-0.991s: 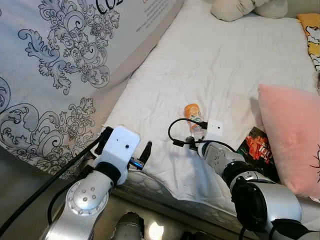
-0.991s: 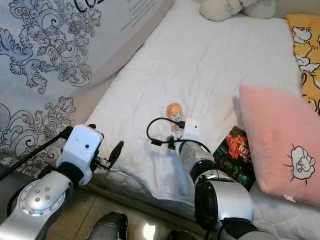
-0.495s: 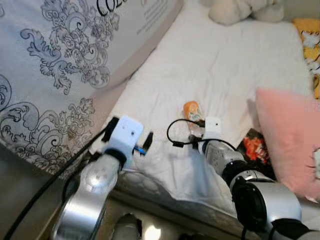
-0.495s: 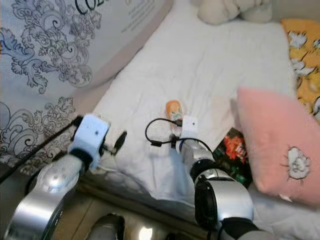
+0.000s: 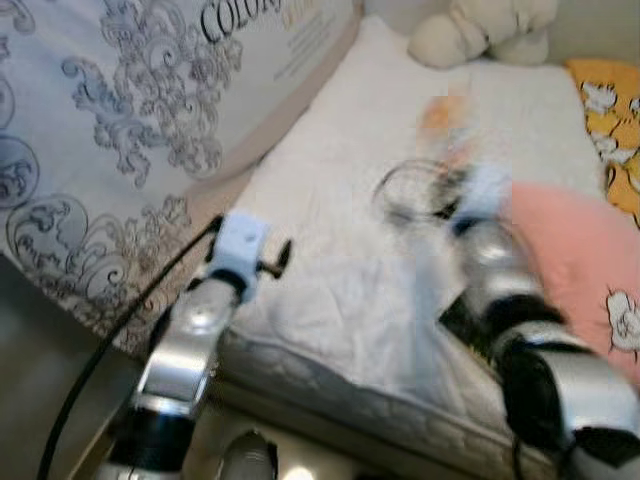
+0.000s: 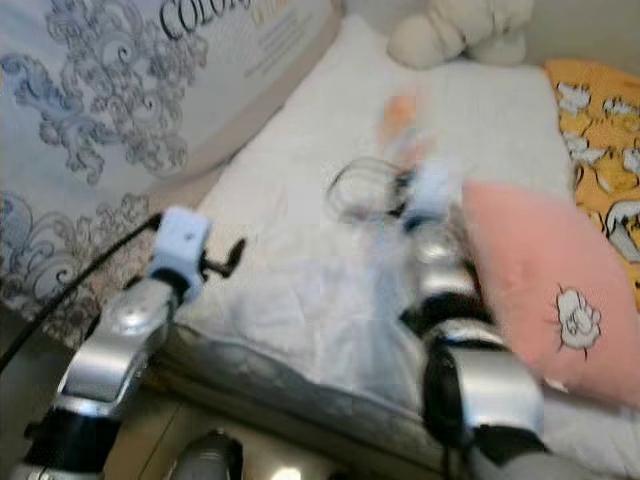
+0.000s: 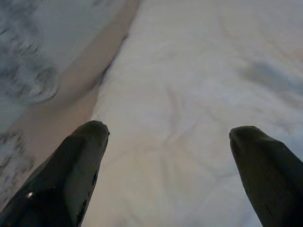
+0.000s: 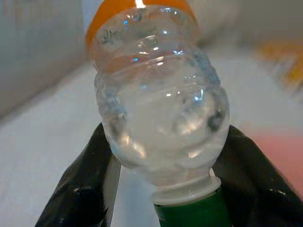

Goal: Clean up the room

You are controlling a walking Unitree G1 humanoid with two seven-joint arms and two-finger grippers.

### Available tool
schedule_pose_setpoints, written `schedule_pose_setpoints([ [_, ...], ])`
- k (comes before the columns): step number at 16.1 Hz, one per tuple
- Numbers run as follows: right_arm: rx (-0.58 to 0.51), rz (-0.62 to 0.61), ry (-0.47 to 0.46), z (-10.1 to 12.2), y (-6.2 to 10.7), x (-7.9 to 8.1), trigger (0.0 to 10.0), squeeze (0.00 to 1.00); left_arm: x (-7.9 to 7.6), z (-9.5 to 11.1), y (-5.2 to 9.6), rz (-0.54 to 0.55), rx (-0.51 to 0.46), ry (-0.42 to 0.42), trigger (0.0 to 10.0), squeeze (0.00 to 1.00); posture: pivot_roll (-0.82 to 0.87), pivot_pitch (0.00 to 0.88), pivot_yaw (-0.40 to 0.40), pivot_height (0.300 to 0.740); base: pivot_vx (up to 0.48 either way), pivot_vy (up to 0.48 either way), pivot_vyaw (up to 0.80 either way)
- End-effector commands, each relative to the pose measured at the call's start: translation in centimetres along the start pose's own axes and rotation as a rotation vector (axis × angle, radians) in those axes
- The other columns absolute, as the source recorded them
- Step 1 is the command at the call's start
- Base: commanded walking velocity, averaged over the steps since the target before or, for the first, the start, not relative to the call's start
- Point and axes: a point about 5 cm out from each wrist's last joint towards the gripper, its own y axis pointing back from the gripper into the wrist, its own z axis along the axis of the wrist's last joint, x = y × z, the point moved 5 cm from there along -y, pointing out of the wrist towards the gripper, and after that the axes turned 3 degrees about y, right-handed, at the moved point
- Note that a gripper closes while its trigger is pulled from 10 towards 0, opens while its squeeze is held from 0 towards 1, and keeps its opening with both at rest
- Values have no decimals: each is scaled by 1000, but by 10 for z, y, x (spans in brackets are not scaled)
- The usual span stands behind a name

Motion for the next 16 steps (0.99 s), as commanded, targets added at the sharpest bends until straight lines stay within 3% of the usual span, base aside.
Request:
schedule_pose_setpoints([
  [1, -45, -23, 22, -3, 8, -8, 0, 0, 2, 6, -3, 16, -47, 24, 10000, 0, 250, 0, -83, 736, 0, 0, 0],
  [4, -175, -76, 36, -6, 42, -20, 0, 0, 6, 14, -7, 31, -118, 61, 10000, 0, 213, 0, -82, 736, 0, 0, 0],
  [5, -233, -85, 62, -14, 74, -21, 0, 0, 2, 21, -4, 17, -185, 58, 10000, 0, 207, 0, -85, 736, 0, 0, 0],
  [7, -242, -83, 97, -22, 96, -21, 0, 0, 0, 24, -1, 9, -219, 87, 10000, 0, 204, 0, -86, 736, 0, 0, 0],
  [8, -203, -49, 123, -36, 117, -14, 0, 0, -3, 27, 6, -1, -269, 107, 10000, 0, 190, 0, -82, 736, 0, -337, 0],
  [9, -190, -36, 134, -39, 122, -12, 0, 0, -4, 27, 7, 6, -283, 118, 10000, 0, 181, 0, -78, 736, 0, -480, 0],
  [10, -181, -43, 151, -39, 120, -14, 10000, 0, -7, 26, 6, -4, -291, 165, 10000, 0, 161, 0, -65, 736, 0, -480, 0],
  [13, -170, -48, 197, -40, 111, -16, 10000, 0, -14, 35, 2, -28, -343, 178, 10000, 0, 139, 0, -47, 736, 0, -480, 0],
  [16, -197, -19, 220, -34, 114, -9, 10000, 0, -18, 44, 4, -45, -400, 127, 10000, 0, 124, 0, -41, 736, 0, -480, 0],
])
